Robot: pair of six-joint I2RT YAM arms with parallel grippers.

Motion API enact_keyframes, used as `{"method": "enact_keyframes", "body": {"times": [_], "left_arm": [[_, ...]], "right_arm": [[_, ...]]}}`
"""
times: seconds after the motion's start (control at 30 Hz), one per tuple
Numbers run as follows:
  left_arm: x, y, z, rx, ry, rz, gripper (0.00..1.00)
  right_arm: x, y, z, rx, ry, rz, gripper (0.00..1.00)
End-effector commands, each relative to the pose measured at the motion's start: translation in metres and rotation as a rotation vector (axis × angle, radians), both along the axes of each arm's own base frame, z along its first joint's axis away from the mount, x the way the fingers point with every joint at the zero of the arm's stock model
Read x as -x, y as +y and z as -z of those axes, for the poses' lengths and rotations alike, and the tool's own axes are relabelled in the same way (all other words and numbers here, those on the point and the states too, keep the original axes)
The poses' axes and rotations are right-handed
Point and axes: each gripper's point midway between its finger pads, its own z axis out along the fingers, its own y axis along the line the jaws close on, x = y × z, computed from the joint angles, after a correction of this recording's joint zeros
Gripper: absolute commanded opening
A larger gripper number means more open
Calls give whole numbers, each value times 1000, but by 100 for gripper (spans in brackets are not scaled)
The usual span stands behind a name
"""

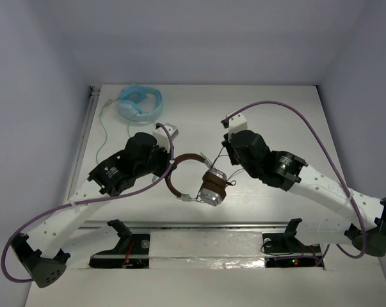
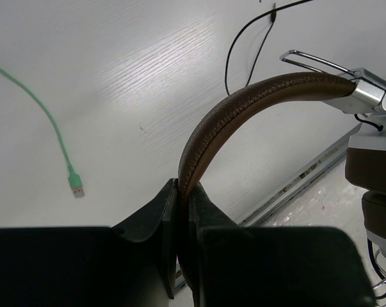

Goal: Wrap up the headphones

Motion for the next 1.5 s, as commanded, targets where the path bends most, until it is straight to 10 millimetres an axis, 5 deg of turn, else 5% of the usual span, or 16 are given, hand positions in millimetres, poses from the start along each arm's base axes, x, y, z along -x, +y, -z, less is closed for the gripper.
{"method": "enact_keyframes", "body": {"times": [0.0,0.33,0.7,0.77,1.2,1.47], "left_arm": [[4,-23,-52,170,-81,92,0],[3,-40,-108,359,-145,195,0],[11,-56,-160,512,-221,287,0],[11,-55,-174,541,-246,285,0],[16,-53,-217,619,-294,285,0],[8,-51,-241,642,-325,238,0]], "right_arm": [[-4,19,-28,-213,-75,-71,10],[16,48,-34,-564,-105,-298,12],[13,46,-42,-765,-167,-484,25],[7,53,-24,-778,-120,-488,29],[-42,80,18,-789,-115,-422,43],[-52,85,75,-772,-36,-372,50]]}}
